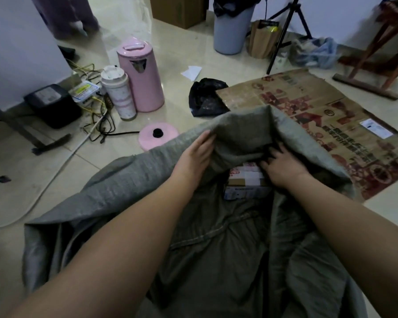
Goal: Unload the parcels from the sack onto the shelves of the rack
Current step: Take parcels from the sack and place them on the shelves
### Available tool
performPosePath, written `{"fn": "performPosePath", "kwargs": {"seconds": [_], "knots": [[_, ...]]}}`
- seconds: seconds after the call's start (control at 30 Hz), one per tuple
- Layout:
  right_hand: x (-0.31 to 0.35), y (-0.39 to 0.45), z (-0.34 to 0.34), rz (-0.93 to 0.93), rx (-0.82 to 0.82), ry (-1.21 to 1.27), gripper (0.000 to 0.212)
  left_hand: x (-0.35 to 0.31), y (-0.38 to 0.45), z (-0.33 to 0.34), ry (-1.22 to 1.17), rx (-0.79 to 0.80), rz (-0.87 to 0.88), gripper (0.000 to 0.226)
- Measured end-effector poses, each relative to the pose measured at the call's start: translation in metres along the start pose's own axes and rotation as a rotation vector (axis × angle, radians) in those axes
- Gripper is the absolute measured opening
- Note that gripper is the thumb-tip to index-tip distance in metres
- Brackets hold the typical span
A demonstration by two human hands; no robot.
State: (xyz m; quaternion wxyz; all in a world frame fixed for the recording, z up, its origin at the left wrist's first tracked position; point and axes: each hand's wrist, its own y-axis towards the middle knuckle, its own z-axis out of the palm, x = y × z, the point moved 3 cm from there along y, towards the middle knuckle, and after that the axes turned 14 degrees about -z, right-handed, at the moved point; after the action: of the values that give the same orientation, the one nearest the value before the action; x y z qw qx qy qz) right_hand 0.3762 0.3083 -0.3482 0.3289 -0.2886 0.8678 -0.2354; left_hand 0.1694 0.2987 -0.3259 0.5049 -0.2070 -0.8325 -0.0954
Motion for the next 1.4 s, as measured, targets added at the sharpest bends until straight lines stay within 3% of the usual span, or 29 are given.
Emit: {"fn": "performPosePath", "kwargs": {"seconds": [0.1, 0.17, 0.3, 0.4, 0.5, 0.6, 0.67, 0.77, 0.87, 0.9, 0.97, 1.07, 1.2, 1.27, 1.33, 1.4], "knots": [[0.009, 0.006, -0.008, 0.002, -0.152, 0.120, 0.049, -0.008, 0.000, 0.001, -0.044, -0.017, 0.000, 0.070], [0.018, 0.013, -0.013, -0.042, -0.231, 0.143, 0.066, -0.010, -0.002, 0.002, -0.061, -0.018, 0.002, 0.068], [0.027, 0.022, -0.013, 0.023, -0.019, 0.211, 0.107, -0.016, -0.007, 0.004, -0.195, -0.055, 0.131, 0.056], [0.031, 0.025, -0.017, 0.040, -0.063, 0.242, 0.103, -0.021, -0.017, 0.010, -0.241, -0.006, 0.229, 0.046], [0.035, 0.019, -0.021, -0.003, -0.207, 0.295, 0.093, -0.016, -0.024, 0.021, -0.239, 0.086, 0.127, 0.045], [0.037, 0.004, -0.027, -0.024, -0.353, 0.461, 0.090, -0.009, -0.035, 0.027, -0.392, 0.074, 0.048, 0.047], [0.041, -0.006, -0.031, -0.032, -0.473, 0.696, 0.092, -0.004, -0.049, 0.024, -0.652, 0.053, -0.062, 0.048], [0.059, -0.021, -0.031, -0.080, -0.725, 1.230, 0.094, -0.003, -0.079, 0.025, -1.383, 0.098, -0.441, 0.046], [0.091, -0.035, -0.027, -0.092, -0.850, 1.600, 0.092, -0.009, -0.105, 0.029, -2.331, 0.397, -0.779, 0.034], [0.103, -0.038, -0.027, -0.077, -0.863, 1.676, 0.092, -0.009, -0.112, 0.027, -2.543, 0.515, -0.825, 0.031], [0.125, -0.043, -0.027, -0.018, -0.862, 1.803, 0.089, -0.004, -0.124, 0.020, -2.734, 0.730, -0.825, 0.031], [0.150, -0.047, -0.034, 0.037, -0.726, 2.043, 0.077, 0.005, -0.143, 0.018, -2.805, 0.796, -0.734, 0.032], [0.166, -0.047, -0.040, 0.088, -0.599, 2.359, 0.083, 0.001, -0.159, 0.024, -2.765, 0.889, -0.608, 0.037], [0.170, -0.049, -0.042, 0.092, -0.563, 2.483, 0.056, 0.001, -0.166, 0.027, -2.705, 0.912, -0.567, 0.036], [0.171, -0.052, -0.043, 0.115, -0.540, 2.479, 0.045, 0.000, -0.170, 0.027, -2.597, 0.961, -0.497, 0.039], [0.173, -0.055, -0.039, 0.198, -0.514, 2.416, 0.052, -0.002, -0.171, 0.027, -2.540, 1.036, -0.470, 0.045]]}}
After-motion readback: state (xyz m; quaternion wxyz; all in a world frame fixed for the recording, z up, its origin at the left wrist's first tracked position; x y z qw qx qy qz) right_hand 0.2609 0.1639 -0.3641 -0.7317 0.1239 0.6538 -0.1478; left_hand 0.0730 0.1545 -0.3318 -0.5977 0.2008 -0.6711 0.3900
